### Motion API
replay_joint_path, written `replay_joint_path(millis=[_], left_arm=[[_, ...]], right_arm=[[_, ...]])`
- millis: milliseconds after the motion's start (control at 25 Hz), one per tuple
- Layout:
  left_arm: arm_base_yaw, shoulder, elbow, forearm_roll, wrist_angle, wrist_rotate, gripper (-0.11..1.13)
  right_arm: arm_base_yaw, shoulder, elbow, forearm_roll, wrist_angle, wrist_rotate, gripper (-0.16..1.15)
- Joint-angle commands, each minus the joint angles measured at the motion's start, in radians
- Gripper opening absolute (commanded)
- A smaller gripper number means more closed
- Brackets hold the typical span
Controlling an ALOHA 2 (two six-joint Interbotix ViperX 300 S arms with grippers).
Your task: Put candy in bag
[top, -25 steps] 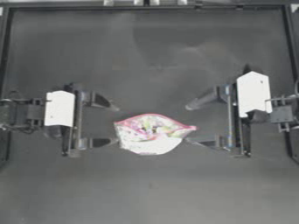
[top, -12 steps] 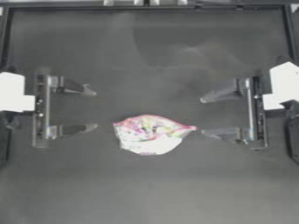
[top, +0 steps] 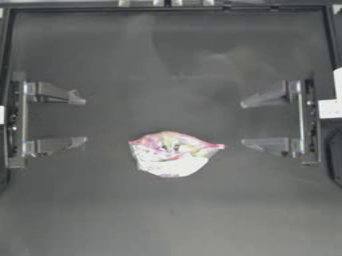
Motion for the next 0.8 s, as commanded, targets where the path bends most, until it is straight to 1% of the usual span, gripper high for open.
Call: replay_joint_path(millis=[40,400,600,800], left_arm=[[0.002,-0.021,-0.008,-0.008,-0.003,-0.002,0.98],[0.008,-0.041,-0.006,-0.008,-0.008,-0.002,0.98],[0.009,-0.051,-0.008,-0.025,-0.011,-0.002,0.98],[0.009,-0.069,-0.003,-0.026,-0.009,-0.002,0.98]], right_arm=[[-0.009,-0.015,-0.008,-0.003,-0.011,-0.002,0.99],[-0.025,-0.06,0.018,0.003,-0.029,-0.002,0.99],[-0.026,-0.092,0.038,0.005,-0.029,-0.002,0.99],[-0.025,-0.123,0.048,0.006,-0.028,0.0,0.99]])
